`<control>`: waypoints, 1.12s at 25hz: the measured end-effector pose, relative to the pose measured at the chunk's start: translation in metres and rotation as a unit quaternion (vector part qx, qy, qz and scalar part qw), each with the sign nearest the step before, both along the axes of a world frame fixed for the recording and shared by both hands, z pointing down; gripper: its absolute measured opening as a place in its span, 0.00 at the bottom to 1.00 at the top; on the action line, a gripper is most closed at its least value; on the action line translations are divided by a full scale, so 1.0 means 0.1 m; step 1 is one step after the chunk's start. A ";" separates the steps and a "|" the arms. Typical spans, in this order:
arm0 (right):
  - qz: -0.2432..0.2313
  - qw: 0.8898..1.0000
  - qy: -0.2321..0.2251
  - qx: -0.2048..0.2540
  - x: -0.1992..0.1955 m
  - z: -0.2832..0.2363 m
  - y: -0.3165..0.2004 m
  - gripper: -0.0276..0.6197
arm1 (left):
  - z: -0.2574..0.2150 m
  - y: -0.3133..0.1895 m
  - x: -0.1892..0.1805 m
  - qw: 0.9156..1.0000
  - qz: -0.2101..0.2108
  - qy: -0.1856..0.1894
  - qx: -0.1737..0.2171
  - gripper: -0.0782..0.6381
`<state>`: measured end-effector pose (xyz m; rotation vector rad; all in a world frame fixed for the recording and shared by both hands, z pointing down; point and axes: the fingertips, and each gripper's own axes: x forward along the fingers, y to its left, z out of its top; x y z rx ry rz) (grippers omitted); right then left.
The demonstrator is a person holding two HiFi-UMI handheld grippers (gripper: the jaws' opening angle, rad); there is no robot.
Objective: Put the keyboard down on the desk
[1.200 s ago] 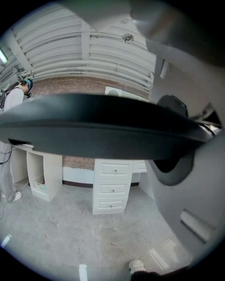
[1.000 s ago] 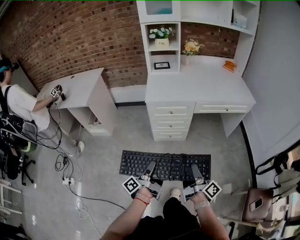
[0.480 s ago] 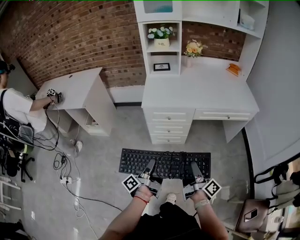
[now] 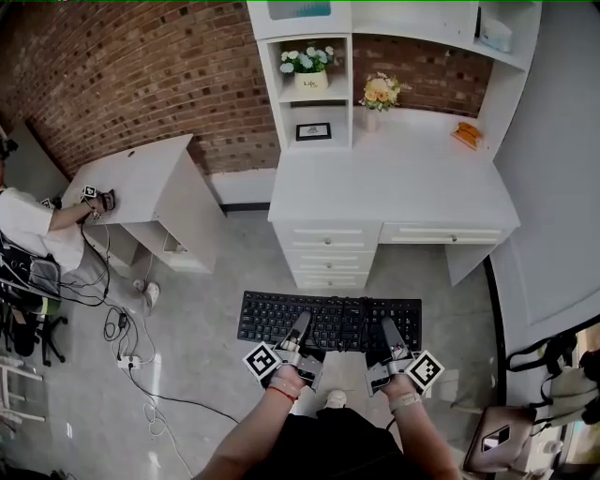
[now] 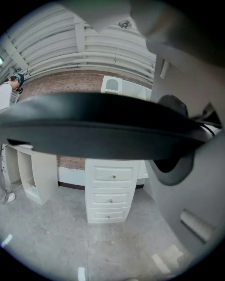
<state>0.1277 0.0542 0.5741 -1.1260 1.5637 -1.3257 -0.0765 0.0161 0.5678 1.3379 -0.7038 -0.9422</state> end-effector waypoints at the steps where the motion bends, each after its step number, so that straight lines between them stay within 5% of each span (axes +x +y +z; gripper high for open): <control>1: 0.001 1.000 -0.005 0.003 0.02 -0.01 -0.04 0.16 | 0.00 -0.03 0.03 1.000 0.001 0.000 0.001 0.21; 28: 0.008 1.000 -0.014 -0.003 0.30 0.05 -1.03 0.15 | 0.13 -1.06 0.35 1.000 0.014 0.011 -0.010 0.21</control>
